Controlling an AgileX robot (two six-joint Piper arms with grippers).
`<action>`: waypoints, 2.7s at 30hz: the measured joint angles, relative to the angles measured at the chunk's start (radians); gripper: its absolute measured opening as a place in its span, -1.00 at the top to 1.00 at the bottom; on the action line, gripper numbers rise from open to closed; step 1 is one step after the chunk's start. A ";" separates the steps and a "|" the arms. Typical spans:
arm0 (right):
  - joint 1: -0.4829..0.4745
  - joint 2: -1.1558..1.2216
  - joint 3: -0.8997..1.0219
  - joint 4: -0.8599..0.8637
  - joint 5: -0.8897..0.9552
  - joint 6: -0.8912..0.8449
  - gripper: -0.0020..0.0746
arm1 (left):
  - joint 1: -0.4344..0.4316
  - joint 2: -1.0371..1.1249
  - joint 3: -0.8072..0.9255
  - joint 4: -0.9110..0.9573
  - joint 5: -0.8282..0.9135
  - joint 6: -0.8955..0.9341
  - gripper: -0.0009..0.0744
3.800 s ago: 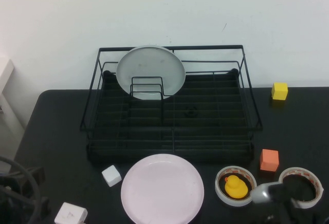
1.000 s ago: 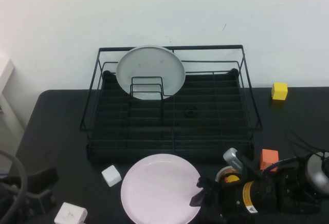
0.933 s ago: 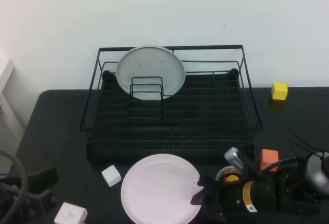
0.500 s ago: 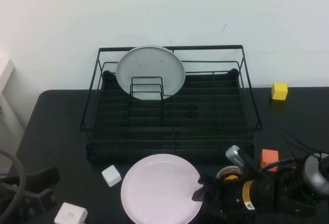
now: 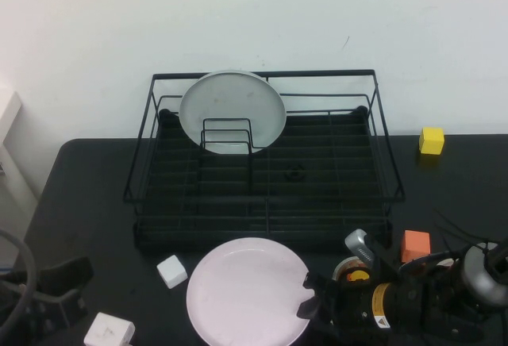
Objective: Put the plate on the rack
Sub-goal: Pick up the plate from the table, then hand over the plate, then place the plate on the rack
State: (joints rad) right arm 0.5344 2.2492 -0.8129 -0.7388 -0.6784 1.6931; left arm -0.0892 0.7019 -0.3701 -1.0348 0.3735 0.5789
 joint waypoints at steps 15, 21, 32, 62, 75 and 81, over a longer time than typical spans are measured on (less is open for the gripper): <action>0.007 -0.032 0.002 -0.039 -0.014 -0.090 0.87 | 0.000 0.000 0.000 0.000 0.002 0.025 0.98; 0.057 -0.152 0.075 -0.067 -0.014 -0.133 0.87 | 0.000 0.000 0.000 0.000 0.015 0.025 0.96; 0.090 -0.424 0.210 -0.073 -0.008 -0.259 0.87 | 0.000 0.025 0.000 0.037 0.186 -0.002 -0.28; 0.091 -0.487 0.217 -0.170 -0.224 -0.337 0.86 | 0.000 0.140 0.007 0.072 0.199 0.033 0.80; -0.003 -0.494 0.220 -0.131 -0.440 -0.331 -0.40 | 0.000 0.140 0.000 -0.136 0.155 0.539 0.80; -0.226 -0.570 0.220 -0.397 -0.462 -0.217 -0.44 | 0.000 0.142 -0.060 -0.123 0.137 0.655 0.80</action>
State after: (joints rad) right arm 0.3080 1.6787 -0.5933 -1.1359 -1.1400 1.4762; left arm -0.0892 0.8436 -0.4305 -1.1577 0.5110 1.2337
